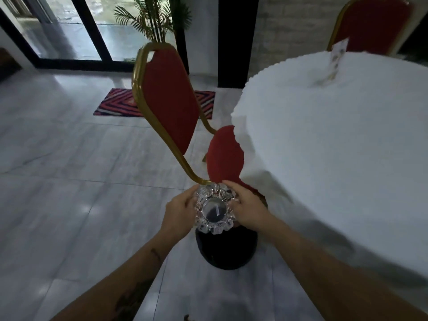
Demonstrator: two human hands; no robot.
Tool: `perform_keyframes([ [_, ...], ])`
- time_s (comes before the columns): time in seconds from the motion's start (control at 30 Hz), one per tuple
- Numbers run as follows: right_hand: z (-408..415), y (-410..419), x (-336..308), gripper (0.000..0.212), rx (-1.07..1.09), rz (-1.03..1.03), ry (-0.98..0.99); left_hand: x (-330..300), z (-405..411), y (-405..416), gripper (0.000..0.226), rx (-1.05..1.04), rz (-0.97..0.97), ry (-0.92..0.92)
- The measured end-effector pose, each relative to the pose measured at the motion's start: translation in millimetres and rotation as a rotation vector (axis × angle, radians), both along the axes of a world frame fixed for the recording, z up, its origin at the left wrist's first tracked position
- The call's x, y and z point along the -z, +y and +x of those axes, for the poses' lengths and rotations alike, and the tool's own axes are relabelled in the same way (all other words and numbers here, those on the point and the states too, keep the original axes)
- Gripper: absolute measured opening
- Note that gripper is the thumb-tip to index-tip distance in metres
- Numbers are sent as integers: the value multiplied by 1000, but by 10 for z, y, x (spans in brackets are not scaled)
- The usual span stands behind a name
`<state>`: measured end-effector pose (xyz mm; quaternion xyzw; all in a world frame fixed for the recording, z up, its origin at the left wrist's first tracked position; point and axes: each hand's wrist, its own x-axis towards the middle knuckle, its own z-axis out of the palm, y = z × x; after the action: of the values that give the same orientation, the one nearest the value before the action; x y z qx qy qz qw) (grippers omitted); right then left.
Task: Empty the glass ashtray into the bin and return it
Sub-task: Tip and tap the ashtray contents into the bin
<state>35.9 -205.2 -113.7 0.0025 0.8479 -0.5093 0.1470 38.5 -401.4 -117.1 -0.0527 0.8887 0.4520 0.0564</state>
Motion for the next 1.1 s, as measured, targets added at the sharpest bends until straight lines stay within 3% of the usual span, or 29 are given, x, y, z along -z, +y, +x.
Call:
perform_keyframes([
  [0.17,130,242,-855,48,85,86,15,-844,-4,224,36,106,98,-41],
  [0.47,272,1304,-1460,69,296,-16,-33,-1372,-234,1354,38,284,136,-5],
  [0.8,98,3197,-1318,55,511,-34,-129,-1293,-462,3322,49,311,308,-283],
  [1.1,-21,4407,-848,61,580,81,-126,-837,-649,4626,55,302,138,-341],
])
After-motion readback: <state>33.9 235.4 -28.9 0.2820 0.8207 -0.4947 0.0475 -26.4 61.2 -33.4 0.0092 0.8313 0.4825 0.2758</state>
